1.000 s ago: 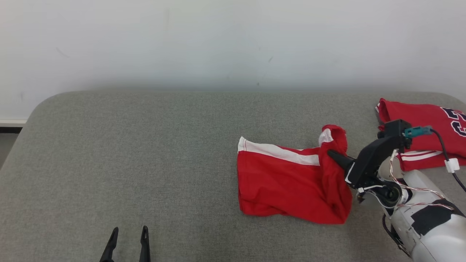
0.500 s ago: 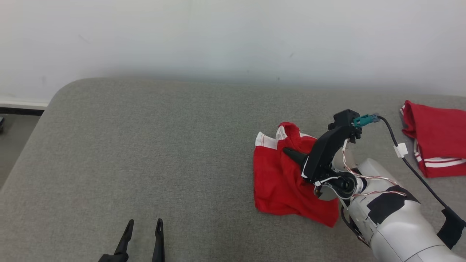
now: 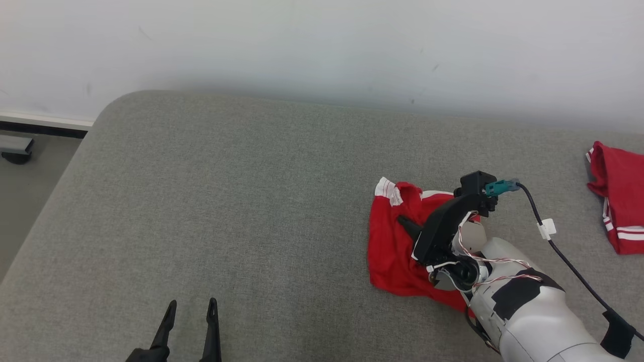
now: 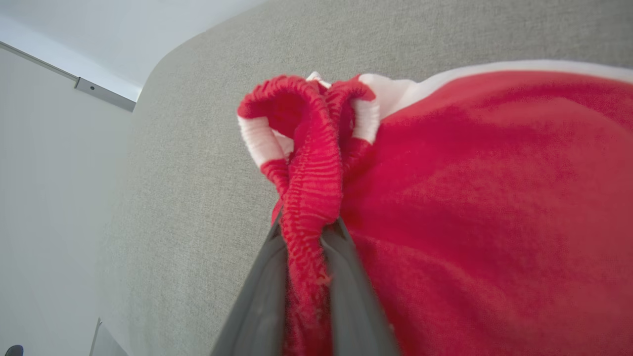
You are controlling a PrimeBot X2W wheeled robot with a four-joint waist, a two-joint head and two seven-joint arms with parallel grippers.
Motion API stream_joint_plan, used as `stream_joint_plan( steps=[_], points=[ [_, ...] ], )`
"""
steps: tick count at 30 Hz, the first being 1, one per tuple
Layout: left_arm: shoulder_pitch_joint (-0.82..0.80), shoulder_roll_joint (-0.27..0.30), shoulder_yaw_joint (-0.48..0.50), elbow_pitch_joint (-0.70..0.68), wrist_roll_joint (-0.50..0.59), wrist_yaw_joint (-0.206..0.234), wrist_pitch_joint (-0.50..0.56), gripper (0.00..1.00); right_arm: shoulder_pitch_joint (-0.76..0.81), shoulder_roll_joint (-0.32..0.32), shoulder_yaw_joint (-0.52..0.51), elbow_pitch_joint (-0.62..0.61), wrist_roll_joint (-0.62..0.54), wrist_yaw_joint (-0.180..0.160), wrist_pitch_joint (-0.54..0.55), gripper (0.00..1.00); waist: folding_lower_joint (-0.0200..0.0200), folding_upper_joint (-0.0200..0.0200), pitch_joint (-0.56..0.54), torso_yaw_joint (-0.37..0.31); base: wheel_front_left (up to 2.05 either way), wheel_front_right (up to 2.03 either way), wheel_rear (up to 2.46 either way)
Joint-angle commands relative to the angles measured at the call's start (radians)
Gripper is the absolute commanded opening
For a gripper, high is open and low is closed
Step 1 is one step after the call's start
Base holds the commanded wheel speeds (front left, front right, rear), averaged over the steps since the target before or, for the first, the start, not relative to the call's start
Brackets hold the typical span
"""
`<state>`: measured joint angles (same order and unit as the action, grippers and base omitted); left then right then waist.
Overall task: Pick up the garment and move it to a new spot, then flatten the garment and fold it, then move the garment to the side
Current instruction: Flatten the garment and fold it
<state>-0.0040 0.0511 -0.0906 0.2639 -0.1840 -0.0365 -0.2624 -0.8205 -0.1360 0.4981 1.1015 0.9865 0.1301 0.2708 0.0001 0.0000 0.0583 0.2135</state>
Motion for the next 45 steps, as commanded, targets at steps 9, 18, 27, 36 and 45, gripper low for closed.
stream_joint_plan(
  steps=[9,18,27,36,45],
  points=[
    [0.023,-0.001,0.030,0.002,0.023,-0.001,-0.003,1.00,0.000,-0.059,-0.017,-0.100,0.051,0.000,-0.122,1.00,-0.0001,0.0000,-0.041,-0.033,0.00,0.00,0.00],
    [0.048,-0.001,0.059,-0.013,0.043,-0.008,-0.003,1.00,0.069,-0.194,0.020,-0.268,0.008,0.000,-0.343,1.00,-0.0001,0.0000,-0.058,-0.098,0.00,0.00,0.00],
    [0.054,-0.001,0.084,-0.037,0.060,-0.008,-0.003,1.00,0.207,-0.274,0.053,-0.390,-0.114,0.000,-0.531,1.00,-0.0001,0.0000,-0.060,-0.166,0.00,0.00,0.00],
    [0.061,-0.001,0.116,-0.070,0.085,0.002,-0.003,1.00,0.487,-0.211,-0.255,-0.702,-0.432,0.000,-0.535,1.00,-0.0001,0.0000,-0.055,-0.206,0.00,0.00,0.00],
    [0.065,-0.001,0.122,-0.070,0.090,0.000,-0.003,1.00,0.739,-0.033,-0.475,-0.883,-0.612,0.000,-0.534,1.00,-0.0001,0.0000,-0.061,-0.220,0.00,0.00,0.00]
  ],
)
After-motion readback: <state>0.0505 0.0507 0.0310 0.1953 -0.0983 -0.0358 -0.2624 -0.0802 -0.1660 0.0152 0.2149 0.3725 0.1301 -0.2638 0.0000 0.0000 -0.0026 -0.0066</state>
